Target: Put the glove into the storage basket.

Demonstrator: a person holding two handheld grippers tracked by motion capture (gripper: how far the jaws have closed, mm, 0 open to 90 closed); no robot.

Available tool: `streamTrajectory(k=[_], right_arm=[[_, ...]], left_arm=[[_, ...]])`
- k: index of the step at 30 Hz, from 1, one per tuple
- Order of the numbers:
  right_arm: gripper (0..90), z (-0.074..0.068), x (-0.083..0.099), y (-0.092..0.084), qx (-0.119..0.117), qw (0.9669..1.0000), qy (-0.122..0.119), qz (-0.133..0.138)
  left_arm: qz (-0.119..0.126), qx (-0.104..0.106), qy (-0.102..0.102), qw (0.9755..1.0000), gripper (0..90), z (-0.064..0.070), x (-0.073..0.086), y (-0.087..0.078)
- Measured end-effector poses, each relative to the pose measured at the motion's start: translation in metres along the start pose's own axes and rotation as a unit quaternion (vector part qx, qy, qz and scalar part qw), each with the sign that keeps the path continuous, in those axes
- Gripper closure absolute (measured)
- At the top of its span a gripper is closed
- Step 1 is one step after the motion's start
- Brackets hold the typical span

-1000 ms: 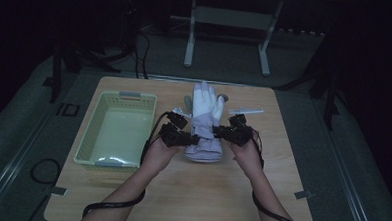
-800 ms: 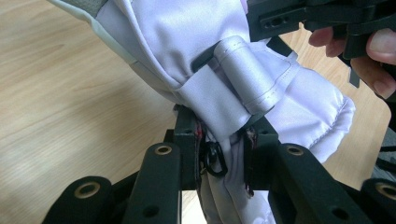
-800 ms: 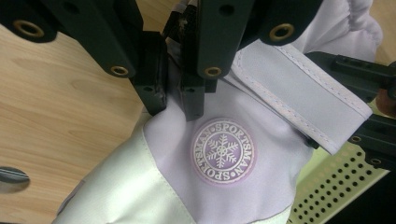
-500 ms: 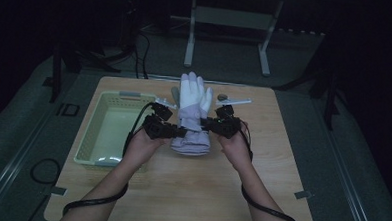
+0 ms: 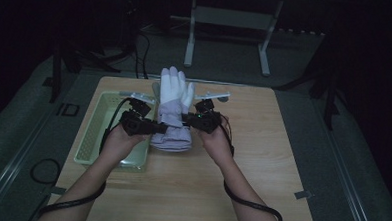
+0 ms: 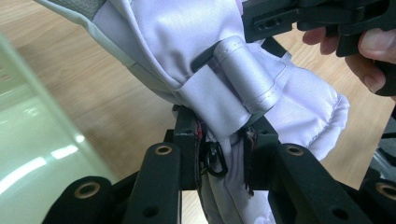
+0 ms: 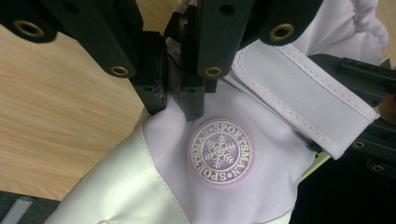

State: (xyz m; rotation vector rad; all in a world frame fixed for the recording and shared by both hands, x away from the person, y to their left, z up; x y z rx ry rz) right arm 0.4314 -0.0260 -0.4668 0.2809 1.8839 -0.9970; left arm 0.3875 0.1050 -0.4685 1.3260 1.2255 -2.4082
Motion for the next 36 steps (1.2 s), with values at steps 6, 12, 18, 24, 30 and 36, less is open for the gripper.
streamTrajectory(k=[6, 12, 18, 24, 30, 36], right_arm=[[82.7, -0.019, -0.005, 0.016, -0.01, 0.9999, -0.003, -0.004], [82.7, -0.038, -0.009, 0.033, -0.017, 0.9998, -0.009, -0.007], [82.7, -0.061, -0.01, 0.055, -0.022, 0.9994, -0.02, -0.016], [82.7, -0.086, -0.011, 0.079, -0.03, 0.9989, -0.023, -0.026], [82.8, -0.107, -0.012, 0.101, -0.032, 0.9982, -0.034, -0.039], [82.8, -0.111, 0.003, 0.121, -0.017, 0.9974, -0.035, -0.061]], left_arm=[[0.003, -0.013, -0.006, 0.9999, 72.4, -0.016, 0.008, -0.018], [0.002, -0.022, -0.01, 0.9997, 72.3, -0.031, 0.018, -0.035], [0.002, -0.028, -0.021, 0.9994, 72.3, -0.051, 0.032, -0.054], [-0.002, -0.039, -0.032, 0.9987, 72.4, -0.073, 0.047, -0.074], [-0.007, -0.042, -0.038, 0.9984, 72.3, -0.093, 0.06, -0.087], [-0.02, -0.031, -0.055, 0.9978, 72.3, -0.108, 0.08, -0.076]])
Point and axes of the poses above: each handheld gripper's, and its own axes: y roughly forward along the jaws, x roughly out of its underside, z roughly to its right, the point moved 8 cm from there along y, roughly forward along the jaws, and after that the axes turned 8 degrees about z, right-handed, at the moved point
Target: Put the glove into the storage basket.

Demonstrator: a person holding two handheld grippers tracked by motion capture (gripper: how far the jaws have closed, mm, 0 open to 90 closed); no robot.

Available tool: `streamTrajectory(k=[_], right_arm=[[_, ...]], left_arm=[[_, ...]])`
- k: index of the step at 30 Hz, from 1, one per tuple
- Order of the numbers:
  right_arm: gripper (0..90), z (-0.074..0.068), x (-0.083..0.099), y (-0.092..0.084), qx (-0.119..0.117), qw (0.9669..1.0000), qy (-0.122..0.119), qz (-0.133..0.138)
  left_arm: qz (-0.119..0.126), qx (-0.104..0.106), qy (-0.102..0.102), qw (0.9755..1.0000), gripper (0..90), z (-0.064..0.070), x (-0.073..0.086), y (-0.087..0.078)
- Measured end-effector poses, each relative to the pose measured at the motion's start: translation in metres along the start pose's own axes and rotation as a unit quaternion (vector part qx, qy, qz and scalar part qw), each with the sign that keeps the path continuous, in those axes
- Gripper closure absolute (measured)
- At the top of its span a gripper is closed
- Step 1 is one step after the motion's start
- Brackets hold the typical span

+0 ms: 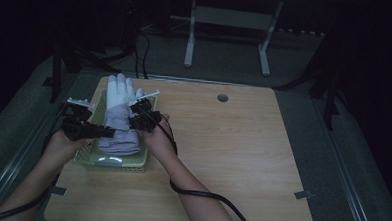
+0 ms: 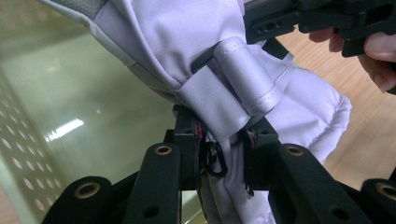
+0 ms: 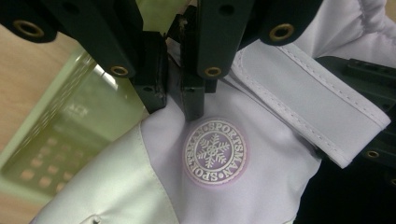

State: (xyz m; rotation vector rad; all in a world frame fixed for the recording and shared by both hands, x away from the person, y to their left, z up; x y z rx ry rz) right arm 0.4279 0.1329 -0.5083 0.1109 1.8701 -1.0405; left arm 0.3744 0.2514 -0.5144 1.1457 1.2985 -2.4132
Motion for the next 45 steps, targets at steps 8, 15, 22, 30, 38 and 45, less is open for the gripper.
streamTrajectory(k=[8, 15, 22, 30, 38, 45], right_arm=[[82.7, 0.003, 0.033, 0.032, 0.02, 0.9973, -0.004, -0.071], [82.0, 0.001, 0.042, 0.042, 0.032, 0.9926, -0.014, -0.116], [72.8, -0.002, 0.044, 0.047, 0.038, 0.9889, -0.012, -0.143], [60.7, -0.001, 0.041, 0.043, 0.038, 0.9895, -0.024, -0.137], [51.2, -0.003, 0.034, 0.035, 0.023, 0.9923, -0.03, -0.118], [39.2, -0.005, 0.028, 0.026, 0.002, 0.9945, -0.048, -0.093]], left_arm=[[-0.021, 0.02, -0.046, 0.9985, 72.1, -0.017, 0.035, 0.03], [-0.052, 0.013, -0.087, 0.9948, 71.6, -0.024, 0.044, 0.037], [-0.084, -0.007, -0.084, 0.9929, 68.6, -0.026, 0.05, 0.042], [-0.099, -0.032, -0.077, 0.9916, 64.0, -0.025, 0.053, 0.043], [-0.09, -0.058, -0.062, 0.9923, 46.6, -0.025, 0.049, 0.043], [-0.023, -0.041, -0.052, 0.9975, 23.9, -0.019, 0.032, 0.025]])
Point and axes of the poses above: each handheld gripper's, and its own axes: y roughly forward along the jaws, x roughly out of its underside, z roughly to its right, the point moved 8 cm from there along y, roughly forward along the jaws, and after that the axes turned 8 degrees about z, right-handed, at the moved point
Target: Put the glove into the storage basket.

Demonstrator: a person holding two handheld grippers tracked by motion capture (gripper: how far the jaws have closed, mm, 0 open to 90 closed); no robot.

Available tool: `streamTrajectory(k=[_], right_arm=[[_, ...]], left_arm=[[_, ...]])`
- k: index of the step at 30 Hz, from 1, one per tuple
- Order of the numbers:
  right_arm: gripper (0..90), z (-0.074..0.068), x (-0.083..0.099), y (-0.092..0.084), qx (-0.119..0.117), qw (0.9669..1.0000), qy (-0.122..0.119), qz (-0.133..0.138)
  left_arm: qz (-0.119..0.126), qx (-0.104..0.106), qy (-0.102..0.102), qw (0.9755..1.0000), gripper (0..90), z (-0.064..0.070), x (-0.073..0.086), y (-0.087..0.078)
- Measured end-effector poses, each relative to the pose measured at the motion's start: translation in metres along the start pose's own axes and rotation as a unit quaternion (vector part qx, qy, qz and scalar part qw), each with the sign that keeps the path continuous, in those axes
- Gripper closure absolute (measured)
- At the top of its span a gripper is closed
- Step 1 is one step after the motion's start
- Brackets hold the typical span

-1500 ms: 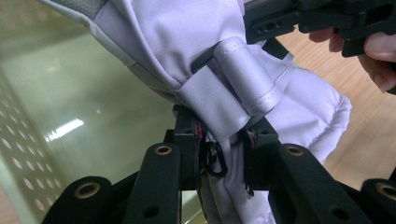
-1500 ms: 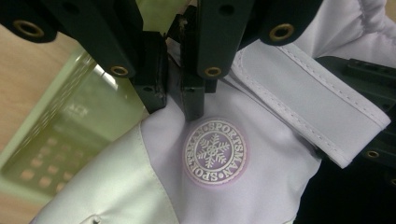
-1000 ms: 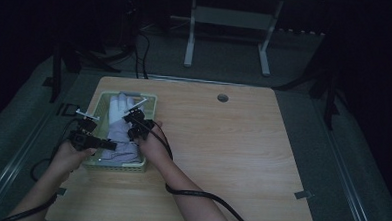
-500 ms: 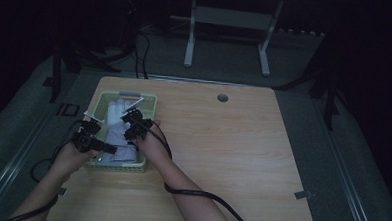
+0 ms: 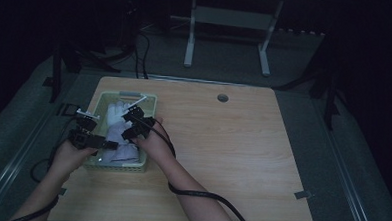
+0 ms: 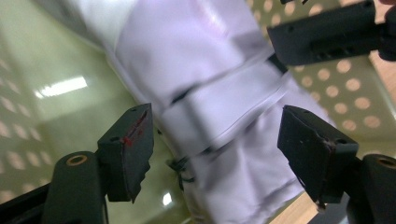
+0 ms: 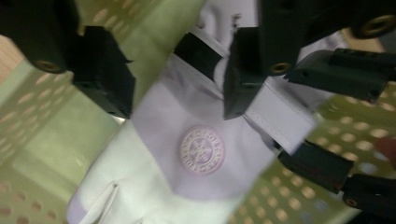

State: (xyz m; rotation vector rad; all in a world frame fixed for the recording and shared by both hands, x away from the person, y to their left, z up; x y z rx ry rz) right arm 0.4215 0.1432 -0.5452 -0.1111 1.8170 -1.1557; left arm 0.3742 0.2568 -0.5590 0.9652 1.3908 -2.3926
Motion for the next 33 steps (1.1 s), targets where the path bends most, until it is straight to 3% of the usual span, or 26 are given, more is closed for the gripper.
streamTrajectory(k=[1, 4, 9, 16, 20, 24, 26, 28, 30, 33], right_arm=[[37.2, 0.0, -0.002, -0.003, -0.004, 0.9999, -0.004, 0.009], [28.9, 0.001, -0.001, -0.009, -0.021, 0.9997, -0.005, 0.013], [22.8, 0.004, 0.0, -0.022, -0.046, 0.9985, -0.009, 0.027], [19.0, 0.018, 0.005, -0.041, -0.044, 0.9982, -0.013, 0.039], [18.2, 0.027, 0.011, -0.052, -0.042, 0.9979, -0.011, 0.047], [18.1, 0.04, 0.019, -0.063, -0.034, 0.9981, -0.008, 0.05], [18.2, 0.047, 0.023, -0.069, -0.033, 0.998, -0.007, 0.054], [18.1, 0.054, 0.027, -0.075, -0.03, 0.998, -0.003, 0.056], [18.1, 0.061, 0.032, -0.082, -0.03, 0.9978, -0.002, 0.059], [18.2, 0.069, 0.041, -0.092, -0.023, 0.9979, -0.005, 0.06]], left_arm=[[0.003, -0.005, 0.008, 1.0, 21.5, 0.001, -0.001, -0.002], [0.049, -0.03, 0.036, 0.9977, 17.3, 0.006, -0.009, -0.011], [0.095, -0.009, 0.028, 0.995, 17.2, 0.02, -0.018, -0.02], [0.125, 0.011, 0.036, 0.9914, 14.6, 0.037, -0.024, -0.019], [0.133, 0.008, 0.042, 0.9902, 14.6, 0.045, -0.026, -0.014], [0.15, 0.01, 0.052, 0.9873, 14.3, 0.055, -0.03, -0.01], [0.16, 0.013, 0.063, 0.985, 12.2, 0.064, -0.032, -0.008], [0.163, -0.003, 0.081, 0.9834, 7.4, 0.074, -0.034, -0.005], [0.162, 0.009, 0.088, 0.9828, 2.4, 0.086, -0.036, -0.002], [0.169, 0.021, 0.097, 0.9806, 2.4, 0.101, -0.04, 0.003]])
Point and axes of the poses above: each handheld gripper's, and its own axes: y roughly forward along the jaws, x roughly out of its underside, z roughly to its right, the point moved 8 cm from there along y, roughly forward along the jaws, and after that the axes turned 8 degrees about z, right-handed, at the moved point
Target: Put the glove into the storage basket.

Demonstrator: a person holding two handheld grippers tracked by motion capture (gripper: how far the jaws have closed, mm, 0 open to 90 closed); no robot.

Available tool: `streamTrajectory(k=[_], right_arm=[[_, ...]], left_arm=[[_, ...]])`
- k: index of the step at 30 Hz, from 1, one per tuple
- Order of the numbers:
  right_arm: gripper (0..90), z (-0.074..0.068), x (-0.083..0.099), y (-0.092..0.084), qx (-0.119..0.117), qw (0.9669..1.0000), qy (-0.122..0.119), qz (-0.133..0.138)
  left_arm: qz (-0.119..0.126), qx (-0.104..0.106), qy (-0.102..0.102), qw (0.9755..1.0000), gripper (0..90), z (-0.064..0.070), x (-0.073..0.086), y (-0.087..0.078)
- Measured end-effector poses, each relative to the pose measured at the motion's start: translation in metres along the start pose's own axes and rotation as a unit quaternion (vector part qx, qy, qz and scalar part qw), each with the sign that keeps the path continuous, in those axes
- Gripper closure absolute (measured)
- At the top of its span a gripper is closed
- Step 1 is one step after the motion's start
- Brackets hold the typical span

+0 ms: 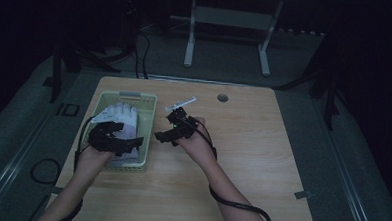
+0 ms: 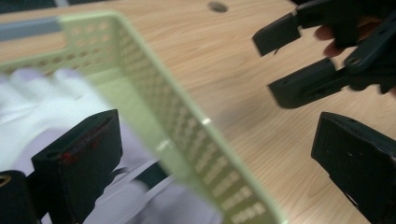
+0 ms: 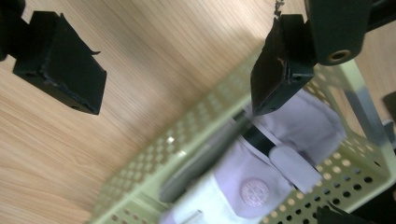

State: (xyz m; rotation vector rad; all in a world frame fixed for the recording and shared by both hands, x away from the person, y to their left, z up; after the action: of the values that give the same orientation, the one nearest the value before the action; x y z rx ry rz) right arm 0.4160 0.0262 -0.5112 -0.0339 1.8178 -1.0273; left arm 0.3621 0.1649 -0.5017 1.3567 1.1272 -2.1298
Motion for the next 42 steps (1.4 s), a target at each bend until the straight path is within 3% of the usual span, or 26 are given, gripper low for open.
streamTrajectory(k=[5, 9, 11, 16, 21, 23, 24, 28, 31, 42], right_arm=[[18.3, 0.014, 0.012, -0.014, 0.009, 0.9999, 0.005, 0.001], [18.3, 0.021, 0.021, -0.02, 0.011, 0.9999, 0.007, 0.002], [18.5, 0.031, 0.035, -0.027, 0.014, 0.9999, 0.01, 0.0], [18.6, 0.038, 0.046, -0.031, 0.015, 0.9998, 0.014, 0.001], [18.6, 0.05, 0.065, -0.041, 0.017, 0.9997, 0.017, 0.005], [18.6, 0.052, 0.068, -0.043, 0.017, 0.9997, 0.018, 0.007], [18.5, 0.056, 0.074, -0.047, 0.018, 0.9996, 0.018, 0.012], [18.5, 0.063, 0.086, -0.053, 0.014, 0.9994, 0.021, 0.023], [18.5, 0.068, 0.098, -0.056, 0.015, 0.9995, 0.024, 0.017], [18.5, 0.082, 0.122, -0.071, 0.019, 0.9988, 0.035, 0.029]], left_arm=[[-0.003, 0.022, 0.017, 0.9996, 2.4, 0.024, -0.003, 0.013], [-0.003, 0.033, 0.016, 0.9993, 2.4, 0.034, -0.003, 0.02], [-0.011, 0.048, 0.023, 0.9985, 2.4, 0.05, 0.003, 0.032], [-0.016, 0.056, 0.025, 0.998, 2.4, 0.058, 0.006, 0.038], [-0.021, 0.074, 0.036, 0.9964, 2.4, 0.08, 0.012, 0.051], [-0.021, 0.074, 0.036, 0.9964, 2.4, 0.08, 0.012, 0.051], [-0.031, 0.074, 0.045, 0.9957, 2.3, 0.091, 0.018, 0.059], [-0.036, 0.094, 0.047, 0.9938, 2.4, 0.104, 0.022, 0.065], [-0.041, 0.117, 0.046, 0.9913, 2.4, 0.12, 0.027, 0.074], [-0.059, 0.146, 0.057, 0.9859, 2.4, 0.14, 0.042, 0.09]])
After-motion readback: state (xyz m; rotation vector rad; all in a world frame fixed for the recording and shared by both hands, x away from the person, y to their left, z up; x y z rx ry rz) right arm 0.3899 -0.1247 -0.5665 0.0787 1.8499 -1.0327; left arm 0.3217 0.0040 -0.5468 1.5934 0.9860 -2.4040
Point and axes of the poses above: each handheld gripper's, and its own axes: y roughly forward along the jaws, x roughly out of its underside, z roughly to its right, the point moved 8 cm from there along y, roughly forward along the jaws, and after that the axes turned 8 degrees about z, right-handed, at the moved point
